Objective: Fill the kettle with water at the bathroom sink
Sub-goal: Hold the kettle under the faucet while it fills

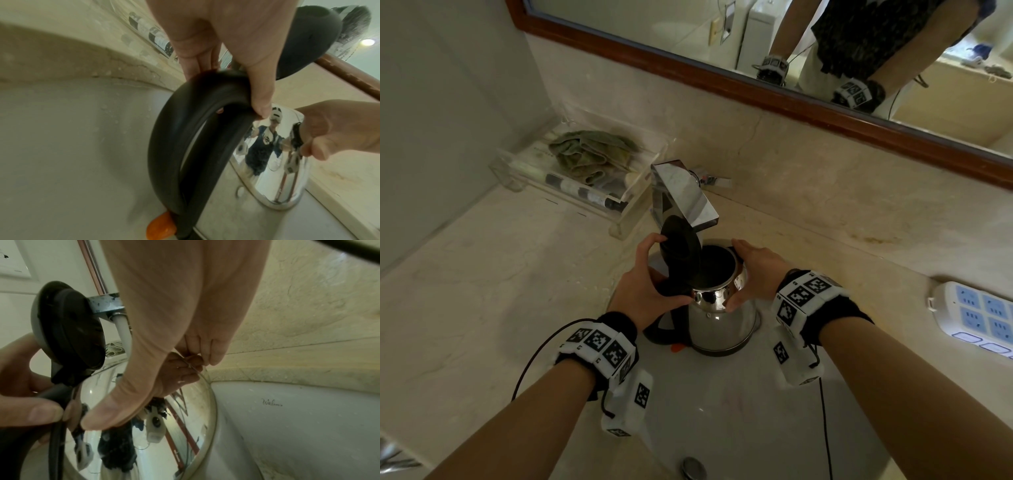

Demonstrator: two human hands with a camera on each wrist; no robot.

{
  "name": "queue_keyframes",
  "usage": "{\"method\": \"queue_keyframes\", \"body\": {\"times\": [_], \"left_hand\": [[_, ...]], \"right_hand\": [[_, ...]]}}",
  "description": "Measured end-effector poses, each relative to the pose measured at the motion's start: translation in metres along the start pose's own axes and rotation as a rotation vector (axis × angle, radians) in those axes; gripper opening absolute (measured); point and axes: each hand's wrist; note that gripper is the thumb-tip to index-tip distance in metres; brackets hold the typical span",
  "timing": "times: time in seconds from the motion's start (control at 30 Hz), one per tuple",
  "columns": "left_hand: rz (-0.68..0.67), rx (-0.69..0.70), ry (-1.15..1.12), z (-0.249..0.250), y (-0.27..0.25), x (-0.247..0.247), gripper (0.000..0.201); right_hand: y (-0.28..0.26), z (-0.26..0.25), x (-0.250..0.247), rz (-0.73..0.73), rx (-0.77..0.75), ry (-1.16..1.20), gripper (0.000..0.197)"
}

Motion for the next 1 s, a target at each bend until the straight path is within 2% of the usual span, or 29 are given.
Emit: {"method": "queue_keyframes", "body": {"times": [1.0], "left_hand": [[0.005,-0.004,-0.008,0.0019,-0.0007,0.0003,0.096]], "right_hand": [[0.0019,0.0028,0.0,0.009,-0.021,0.026,0.12]]}}
Point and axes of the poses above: each hand's wrist, its own y-axis towards the middle knuckle, its own x-axis out of the palm, z = x × y, and after that the axes turned 7 degrees about y, right-handed
